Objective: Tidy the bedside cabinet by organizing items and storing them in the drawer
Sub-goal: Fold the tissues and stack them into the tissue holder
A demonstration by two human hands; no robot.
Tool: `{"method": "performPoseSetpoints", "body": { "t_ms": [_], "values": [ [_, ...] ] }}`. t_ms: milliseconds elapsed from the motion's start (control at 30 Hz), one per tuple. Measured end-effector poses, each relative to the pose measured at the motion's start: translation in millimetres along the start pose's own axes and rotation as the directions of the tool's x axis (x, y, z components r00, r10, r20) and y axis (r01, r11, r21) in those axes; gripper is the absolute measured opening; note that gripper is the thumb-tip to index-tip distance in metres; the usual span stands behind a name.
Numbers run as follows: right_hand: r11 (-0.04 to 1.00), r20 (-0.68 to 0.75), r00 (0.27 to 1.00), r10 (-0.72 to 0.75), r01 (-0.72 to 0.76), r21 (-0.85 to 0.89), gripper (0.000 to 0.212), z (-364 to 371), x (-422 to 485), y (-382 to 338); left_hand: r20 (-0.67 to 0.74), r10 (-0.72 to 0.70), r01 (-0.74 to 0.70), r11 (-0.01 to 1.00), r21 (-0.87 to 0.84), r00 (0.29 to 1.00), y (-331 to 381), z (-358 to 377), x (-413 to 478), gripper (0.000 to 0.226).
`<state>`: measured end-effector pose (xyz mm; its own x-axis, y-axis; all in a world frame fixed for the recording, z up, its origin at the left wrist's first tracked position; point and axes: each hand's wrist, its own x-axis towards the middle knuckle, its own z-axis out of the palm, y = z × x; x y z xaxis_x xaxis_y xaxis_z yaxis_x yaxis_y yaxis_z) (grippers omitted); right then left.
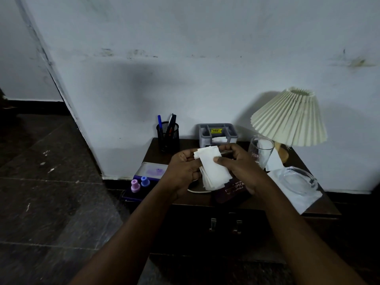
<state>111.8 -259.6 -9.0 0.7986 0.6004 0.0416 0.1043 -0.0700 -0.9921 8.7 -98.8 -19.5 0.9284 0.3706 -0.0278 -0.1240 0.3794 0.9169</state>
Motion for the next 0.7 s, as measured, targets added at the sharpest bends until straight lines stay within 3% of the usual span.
{"method": "performPoseSetpoints", "body": {
  "t_ms": [100, 233, 400, 567, 700],
  "values": [
    [0.995, 0.016, 0.999, 0.049, -0.05, 0.085, 0.029, 3, 0, 3, -0.028, 0.001, -0.003, 0.999, -0.052, 1.0, -1, -1, 2, 0.023],
    [0.999, -0.001, 0.999, 0.048, -0.048, 0.025, 0.018, 9, 1, 4, -0.065, -0.007, 0.0, 0.995, -0.099, 0.998, 0, -2, 4, 0.027],
    [0.999, -0.107, 0.994, -0.005, 0.009, 0.036, 0.009, 21, 1, 7, -0.084, -0.136, 0.115, 0.97, -0.215, 0.987, 3, 5, 4, 0.042],
    [0.999, -0.216, 0.975, -0.044, 0.047, 0.008, 0.013, 32, 0, 10, -0.139, -0.172, 0.15, 0.976, -0.156, 0.975, -7, 12, 8, 0.033],
    [0.997, -0.282, 0.959, -0.025, 0.046, 0.068, 0.025, 44, -3, 10, -0.187, -0.088, 0.088, 0.996, -0.012, 0.978, -17, 9, 10, 0.02]
  ]
}}
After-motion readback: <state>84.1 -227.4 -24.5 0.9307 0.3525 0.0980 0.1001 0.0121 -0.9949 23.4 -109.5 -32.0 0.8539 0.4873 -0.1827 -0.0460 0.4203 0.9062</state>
